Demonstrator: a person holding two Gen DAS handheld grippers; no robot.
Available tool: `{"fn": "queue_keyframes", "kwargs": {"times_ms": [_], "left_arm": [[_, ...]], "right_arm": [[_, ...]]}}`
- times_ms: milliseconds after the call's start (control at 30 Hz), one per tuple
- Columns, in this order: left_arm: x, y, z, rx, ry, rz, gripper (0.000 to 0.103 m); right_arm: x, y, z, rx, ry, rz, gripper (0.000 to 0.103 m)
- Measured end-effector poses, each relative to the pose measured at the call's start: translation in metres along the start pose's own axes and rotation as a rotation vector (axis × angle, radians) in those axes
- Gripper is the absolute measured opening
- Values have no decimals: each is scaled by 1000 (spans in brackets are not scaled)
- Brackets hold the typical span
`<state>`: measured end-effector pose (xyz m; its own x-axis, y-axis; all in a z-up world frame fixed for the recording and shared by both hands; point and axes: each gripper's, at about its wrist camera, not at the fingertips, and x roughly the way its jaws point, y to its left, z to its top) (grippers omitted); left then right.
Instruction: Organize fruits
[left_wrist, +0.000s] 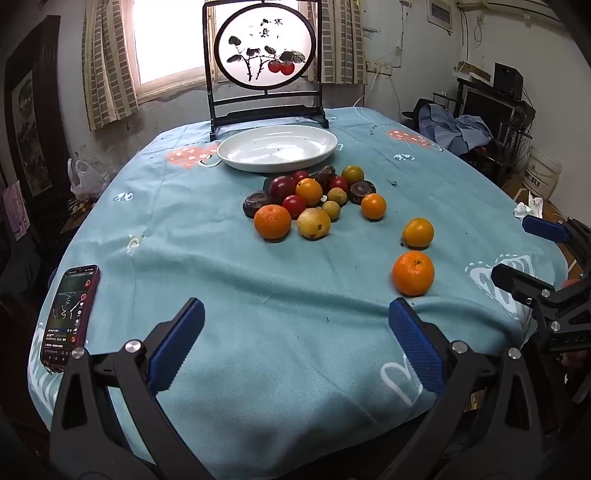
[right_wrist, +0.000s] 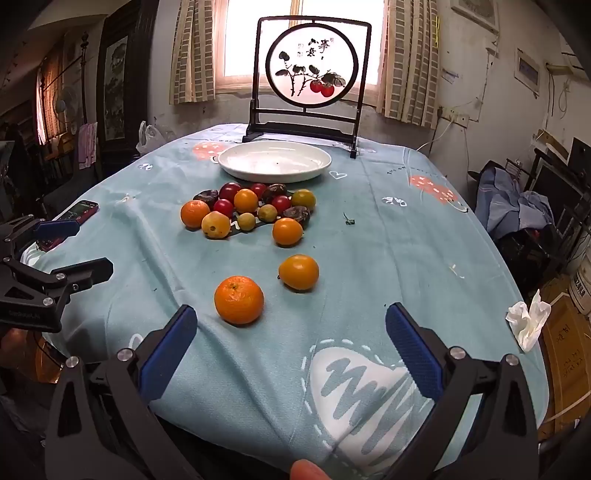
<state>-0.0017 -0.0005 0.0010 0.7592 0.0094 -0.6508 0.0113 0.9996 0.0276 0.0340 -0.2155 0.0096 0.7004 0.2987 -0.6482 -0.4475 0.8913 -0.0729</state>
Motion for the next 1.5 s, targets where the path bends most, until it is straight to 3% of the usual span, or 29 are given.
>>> {"fn": "queue_keyframes", "kwargs": {"times_ms": [400,1500], "left_arm": [[8,2,-2,-12,43,-12,101],[11,5,-4,-17,60,-8,101]], "right_arm": [[-2,-2,1,3,9,4,102],[5,2,-3,4,21,7,102]]}}
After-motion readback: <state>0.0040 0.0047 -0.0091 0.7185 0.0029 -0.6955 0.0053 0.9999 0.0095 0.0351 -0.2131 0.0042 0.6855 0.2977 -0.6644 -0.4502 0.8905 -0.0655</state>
